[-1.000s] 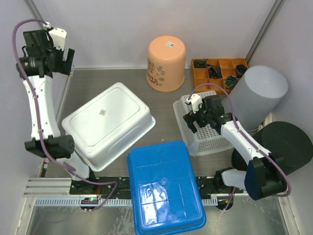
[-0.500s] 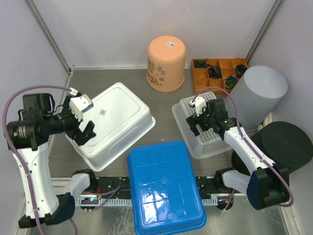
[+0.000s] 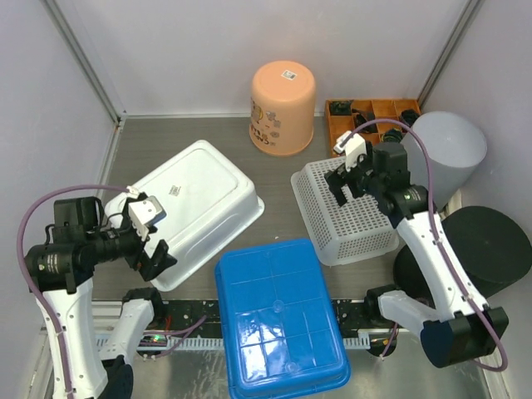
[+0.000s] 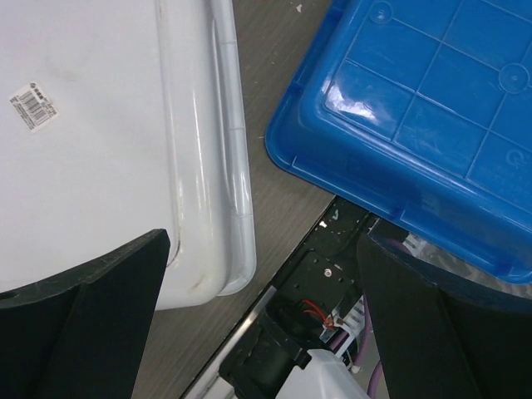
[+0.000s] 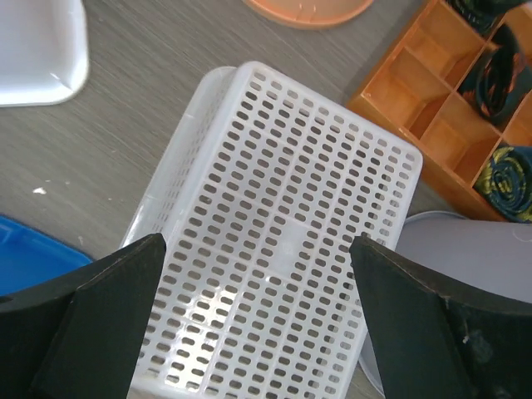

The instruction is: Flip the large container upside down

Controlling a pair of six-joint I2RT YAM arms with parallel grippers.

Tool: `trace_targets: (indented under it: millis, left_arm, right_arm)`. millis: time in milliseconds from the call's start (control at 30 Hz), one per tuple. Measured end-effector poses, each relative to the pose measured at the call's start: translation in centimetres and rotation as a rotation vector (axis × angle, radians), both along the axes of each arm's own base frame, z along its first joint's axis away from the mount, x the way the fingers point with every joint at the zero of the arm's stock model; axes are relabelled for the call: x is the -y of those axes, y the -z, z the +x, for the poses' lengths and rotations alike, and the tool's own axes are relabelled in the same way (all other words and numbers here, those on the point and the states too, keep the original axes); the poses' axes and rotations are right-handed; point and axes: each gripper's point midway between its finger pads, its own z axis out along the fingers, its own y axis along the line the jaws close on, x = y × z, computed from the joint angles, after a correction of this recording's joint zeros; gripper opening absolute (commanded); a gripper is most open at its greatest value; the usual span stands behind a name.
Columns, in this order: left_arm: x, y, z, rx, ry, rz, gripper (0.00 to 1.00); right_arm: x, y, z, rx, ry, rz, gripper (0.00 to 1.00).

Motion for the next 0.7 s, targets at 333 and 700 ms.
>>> trace_targets:
  millis: [333,700]
  left_arm:
    - [1.2,0.7,-0.7,-0.09,-0.009,-0.099,0.98]
    - [2.2,1.5,-0.9,-0.155,-0.066,-0.202,0.98]
  right_arm:
    - [0.3,2.3,-6.2,-0.076,-0.062,0.005,1.0]
    - [1.9,3.9,-8.6,-0.055,0.015,0.026,1.0]
